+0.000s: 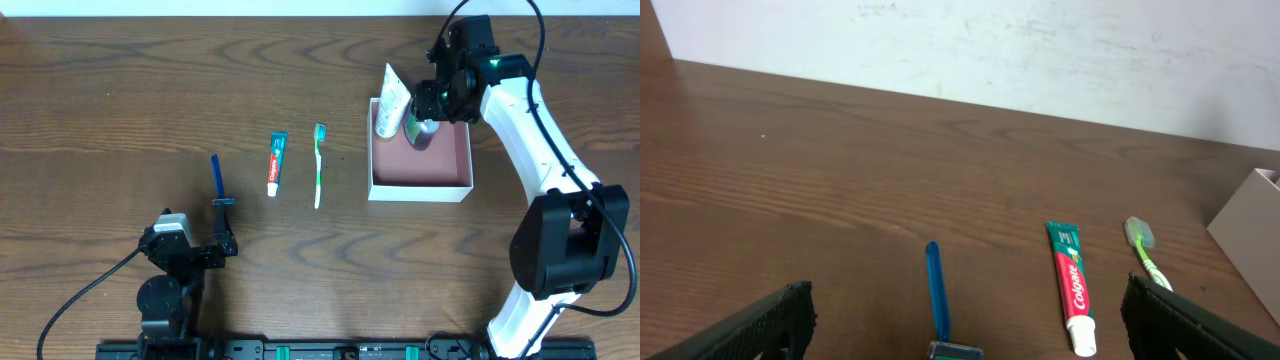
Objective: Pack container
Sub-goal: 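Release the pump bottle and raise the right gripper away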
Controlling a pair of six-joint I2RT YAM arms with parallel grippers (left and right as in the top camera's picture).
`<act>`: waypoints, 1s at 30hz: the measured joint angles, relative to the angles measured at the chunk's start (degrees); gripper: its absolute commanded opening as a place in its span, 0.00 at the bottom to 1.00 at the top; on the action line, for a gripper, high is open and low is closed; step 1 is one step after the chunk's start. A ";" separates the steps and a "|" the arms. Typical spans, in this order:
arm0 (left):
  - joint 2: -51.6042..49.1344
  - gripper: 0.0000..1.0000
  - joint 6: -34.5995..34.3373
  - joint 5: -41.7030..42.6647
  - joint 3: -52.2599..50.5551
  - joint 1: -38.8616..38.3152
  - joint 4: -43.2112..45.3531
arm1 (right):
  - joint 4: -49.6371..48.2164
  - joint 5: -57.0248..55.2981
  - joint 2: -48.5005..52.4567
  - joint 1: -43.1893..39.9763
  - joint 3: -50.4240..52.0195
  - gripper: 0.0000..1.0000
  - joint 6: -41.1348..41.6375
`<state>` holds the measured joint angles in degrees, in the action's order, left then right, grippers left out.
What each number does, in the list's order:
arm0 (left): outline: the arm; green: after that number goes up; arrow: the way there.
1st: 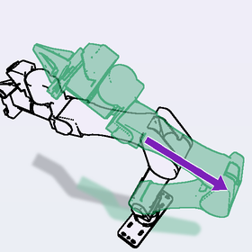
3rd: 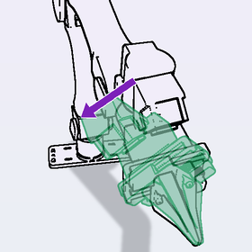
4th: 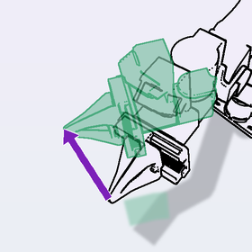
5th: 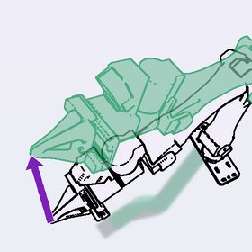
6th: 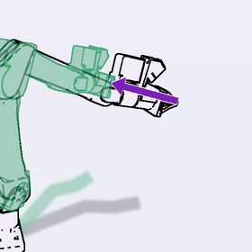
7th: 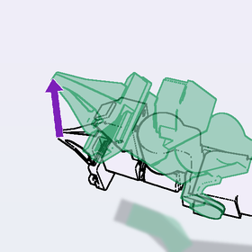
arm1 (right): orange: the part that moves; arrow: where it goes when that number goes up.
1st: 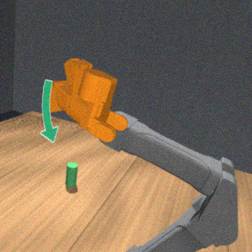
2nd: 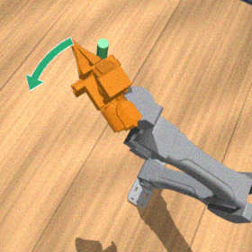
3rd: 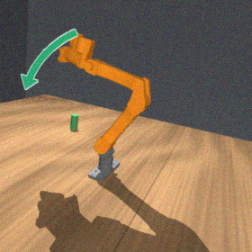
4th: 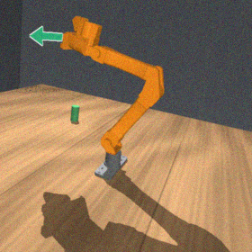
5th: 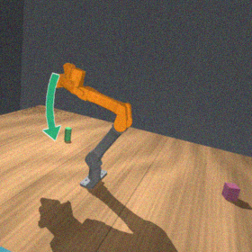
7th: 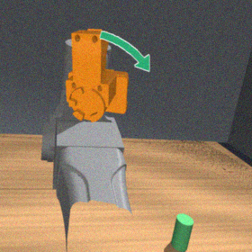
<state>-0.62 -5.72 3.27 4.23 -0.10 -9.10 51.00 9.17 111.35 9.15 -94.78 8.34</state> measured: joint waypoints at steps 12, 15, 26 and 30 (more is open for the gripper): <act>0.00 0.98 0.00 0.00 0.00 0.00 0.02 | -0.46 0.02 -0.52 0.00 -0.35 0.67 0.24; 0.00 0.98 0.00 0.00 0.00 0.00 0.02 | 2.51 0.00 -0.63 -0.02 -2.95 0.67 0.22; 0.00 0.98 0.00 0.00 0.00 0.00 0.02 | 17.05 -4.87 -7.30 -6.67 -24.65 0.99 0.11; 0.00 0.98 0.00 0.00 0.00 0.00 0.02 | 21.42 -10.47 -10.38 -13.38 -26.40 0.99 -0.02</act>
<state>-0.62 -5.72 3.27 4.23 -0.10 -9.08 72.42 -1.30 100.97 -4.23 -121.19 8.32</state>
